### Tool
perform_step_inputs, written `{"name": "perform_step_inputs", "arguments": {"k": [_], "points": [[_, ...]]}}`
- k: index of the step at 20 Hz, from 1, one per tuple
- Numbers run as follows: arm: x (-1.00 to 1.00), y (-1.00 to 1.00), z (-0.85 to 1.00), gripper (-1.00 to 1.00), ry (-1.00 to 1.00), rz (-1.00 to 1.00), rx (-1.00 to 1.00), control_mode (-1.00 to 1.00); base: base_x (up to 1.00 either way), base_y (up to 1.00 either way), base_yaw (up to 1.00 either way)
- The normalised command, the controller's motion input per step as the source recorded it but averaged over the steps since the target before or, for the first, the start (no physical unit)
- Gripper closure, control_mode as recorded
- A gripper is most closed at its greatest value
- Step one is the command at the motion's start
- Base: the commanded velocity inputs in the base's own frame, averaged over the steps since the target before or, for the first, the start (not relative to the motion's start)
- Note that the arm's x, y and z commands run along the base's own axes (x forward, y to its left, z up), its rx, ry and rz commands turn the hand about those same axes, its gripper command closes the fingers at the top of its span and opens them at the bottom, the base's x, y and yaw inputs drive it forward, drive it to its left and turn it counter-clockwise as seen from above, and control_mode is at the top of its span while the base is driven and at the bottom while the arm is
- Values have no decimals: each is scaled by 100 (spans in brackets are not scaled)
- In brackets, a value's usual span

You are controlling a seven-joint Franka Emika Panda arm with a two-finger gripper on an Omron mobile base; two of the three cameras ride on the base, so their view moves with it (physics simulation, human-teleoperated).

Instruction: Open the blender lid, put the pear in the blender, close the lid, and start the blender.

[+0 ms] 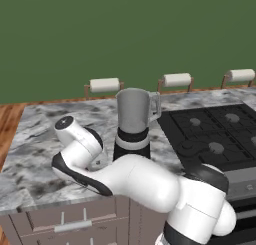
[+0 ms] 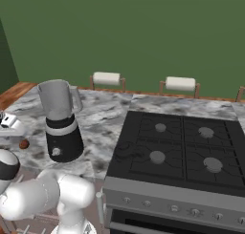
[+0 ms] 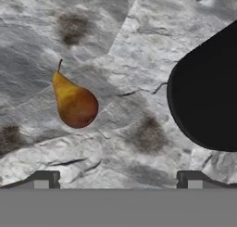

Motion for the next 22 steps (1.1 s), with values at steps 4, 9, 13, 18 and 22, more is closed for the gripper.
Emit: {"name": "perform_step_inputs", "arguments": {"k": [4,9,13,18,22], "points": [[30,22,-36,-100,0,0,0,-100,0,0,0],[2,45,-23,-100,0,0,0,-100,0,0,0],[13,20,-22,-100,0,0,0,-100,0,0,0],[24,2,-15,-100,0,0,0,-100,0,0,0],[9,-6,-6,-100,0,0,3,-100,0,0,0]]}}
